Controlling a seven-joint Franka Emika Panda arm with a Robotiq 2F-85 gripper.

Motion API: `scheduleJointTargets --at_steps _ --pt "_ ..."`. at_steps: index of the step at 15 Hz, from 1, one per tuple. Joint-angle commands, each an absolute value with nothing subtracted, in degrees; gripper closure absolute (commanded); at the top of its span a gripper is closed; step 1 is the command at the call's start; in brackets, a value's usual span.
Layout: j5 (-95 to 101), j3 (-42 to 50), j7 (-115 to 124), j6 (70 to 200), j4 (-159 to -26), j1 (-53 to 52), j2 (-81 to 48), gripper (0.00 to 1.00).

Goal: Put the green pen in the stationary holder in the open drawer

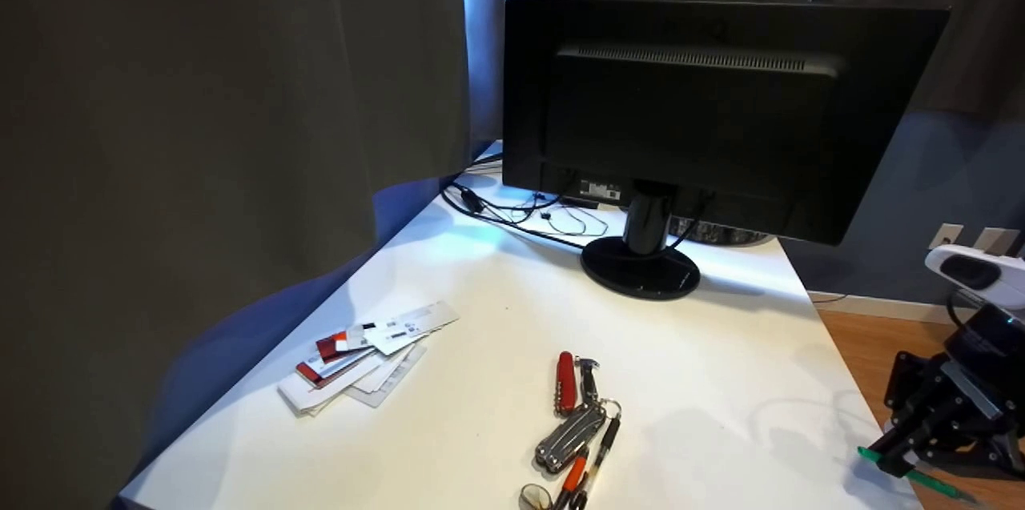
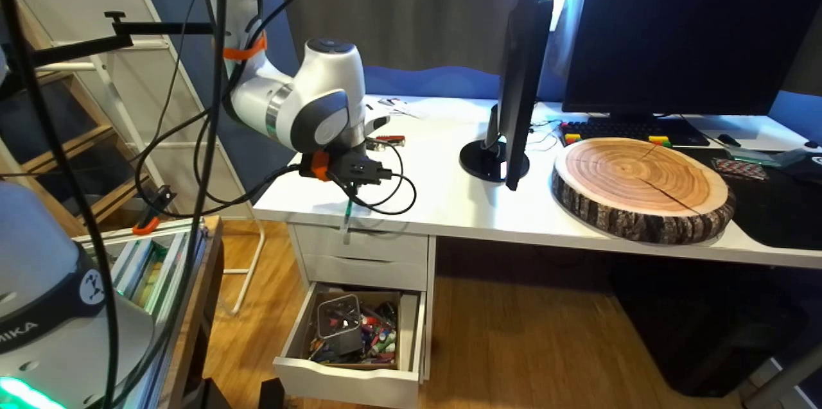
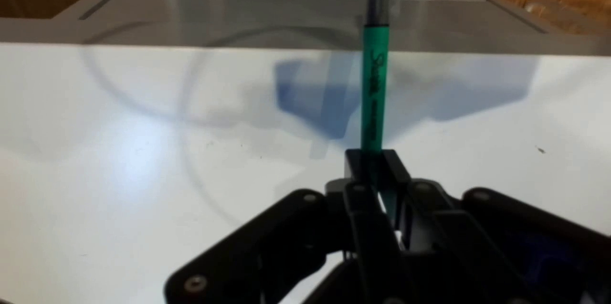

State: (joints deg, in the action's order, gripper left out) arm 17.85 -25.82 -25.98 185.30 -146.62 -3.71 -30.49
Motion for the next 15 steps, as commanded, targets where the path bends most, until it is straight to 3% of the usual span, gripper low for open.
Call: scheduleJointTargets --at_steps 1,9,15 --pt "19.6 -30.9 -27.3 193.0 -150.1 5.7 -34.3 0.97" --pt "35.1 -21.6 -24.4 213.8 -155.2 8.0 -40.2 0.97" --pt "45.6 -13.8 -24.1 221.9 -155.1 7.6 -44.7 0.97"
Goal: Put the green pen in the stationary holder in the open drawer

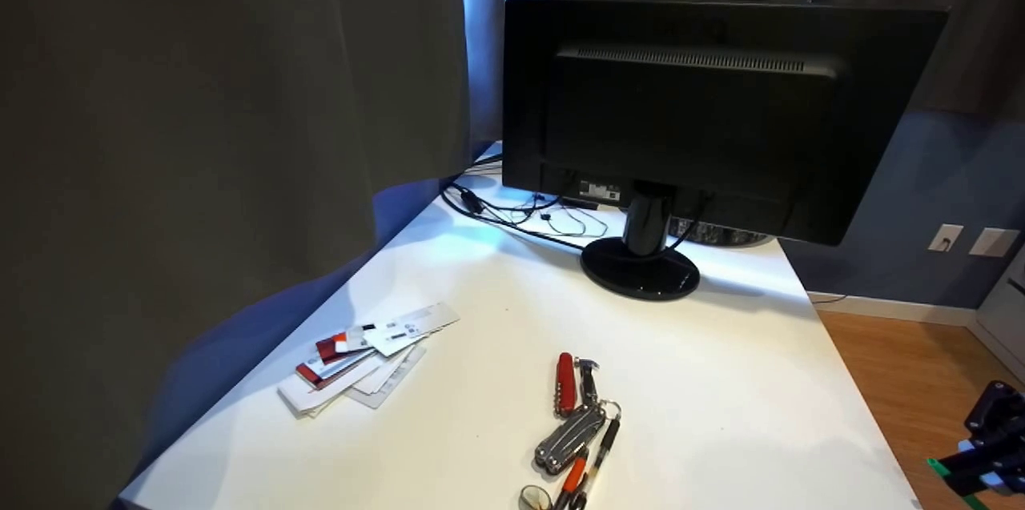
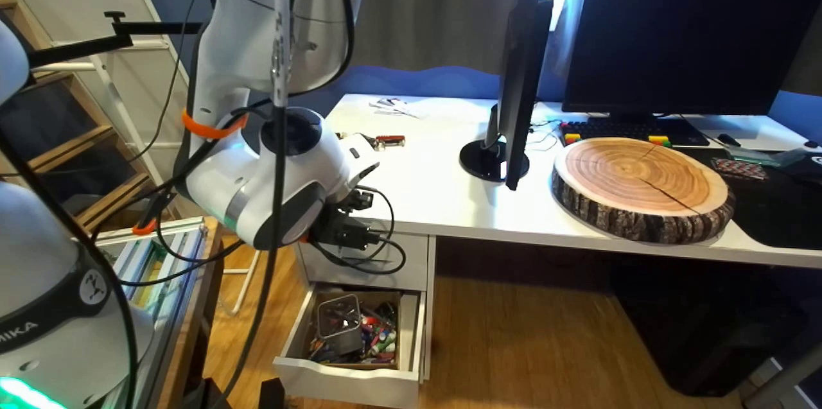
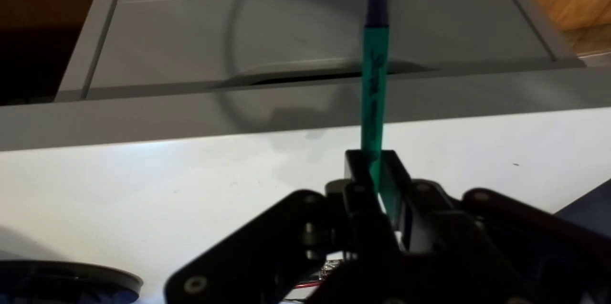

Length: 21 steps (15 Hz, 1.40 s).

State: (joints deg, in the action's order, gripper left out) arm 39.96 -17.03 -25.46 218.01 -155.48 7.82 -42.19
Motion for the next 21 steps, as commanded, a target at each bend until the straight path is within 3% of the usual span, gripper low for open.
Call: scheduleJointTargets --at_steps 1,21 --pt "47.1 -12.7 -23.9 222.9 -154.9 7.6 -45.4 0.97" --pt "68.3 -6.1 -13.6 231.2 -142.7 9.4 -60.7 0.97"
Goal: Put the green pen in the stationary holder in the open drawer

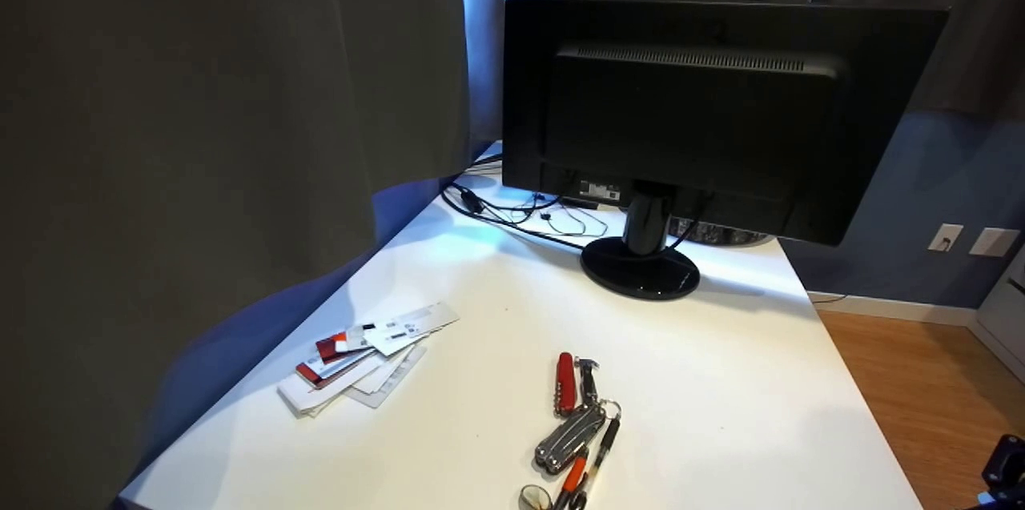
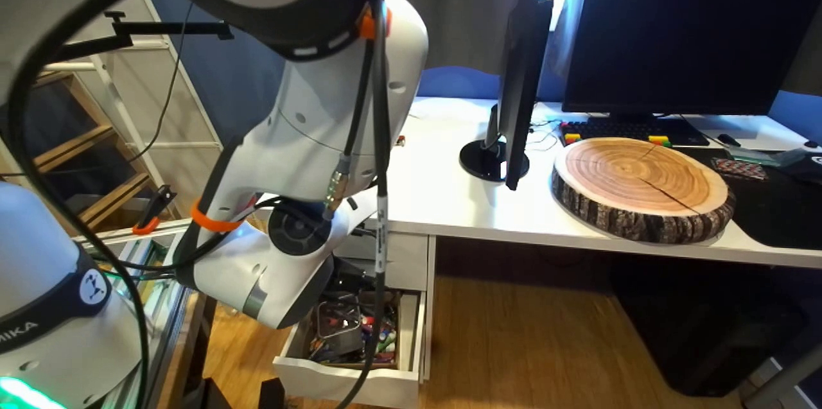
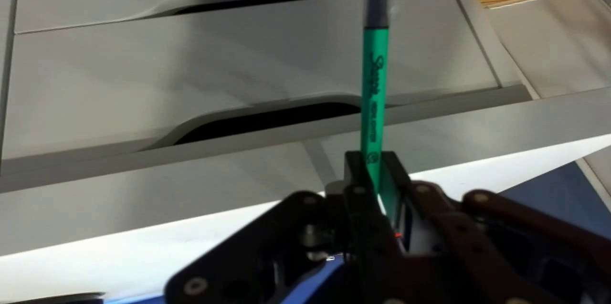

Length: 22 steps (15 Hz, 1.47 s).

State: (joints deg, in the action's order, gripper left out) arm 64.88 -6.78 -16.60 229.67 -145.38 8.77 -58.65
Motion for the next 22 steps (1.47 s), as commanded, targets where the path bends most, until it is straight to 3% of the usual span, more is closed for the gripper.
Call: scheduleJointTargets --at_steps 1,22 --pt "68.3 -6.2 -13.0 231.1 -142.3 9.2 -61.0 0.97" --pt "69.7 -6.9 -6.2 226.6 -137.0 6.9 -62.4 0.97"
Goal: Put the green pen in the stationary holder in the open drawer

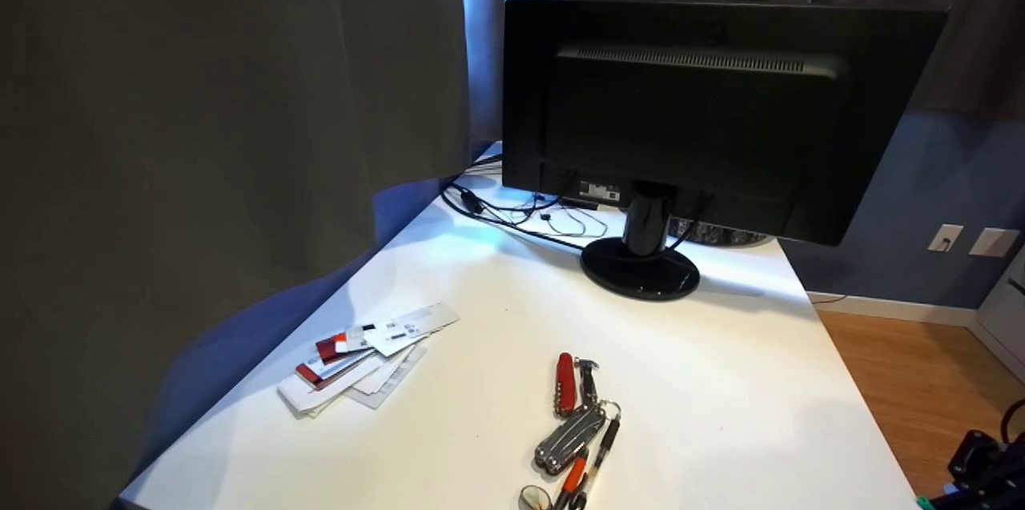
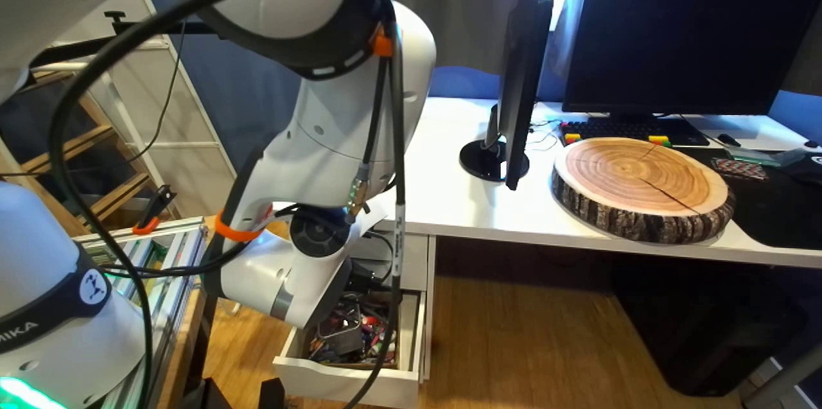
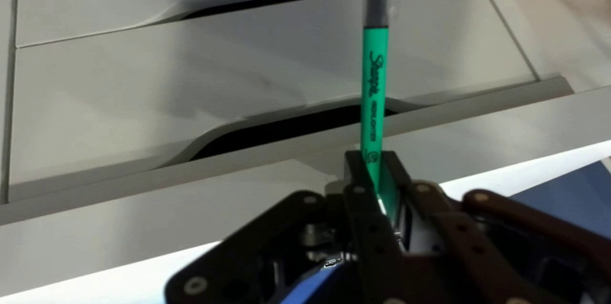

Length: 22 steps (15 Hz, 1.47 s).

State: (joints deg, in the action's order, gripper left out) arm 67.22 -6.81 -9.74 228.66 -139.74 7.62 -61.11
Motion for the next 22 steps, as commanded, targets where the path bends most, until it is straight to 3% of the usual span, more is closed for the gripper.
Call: scheduleJointTargets --at_steps 1,22 --pt "69.5 -6.8 -5.9 226.3 -137.1 6.8 -62.3 0.97" --pt "70.8 -6.8 -4.1 221.9 -135.4 6.9 -61.5 0.97"
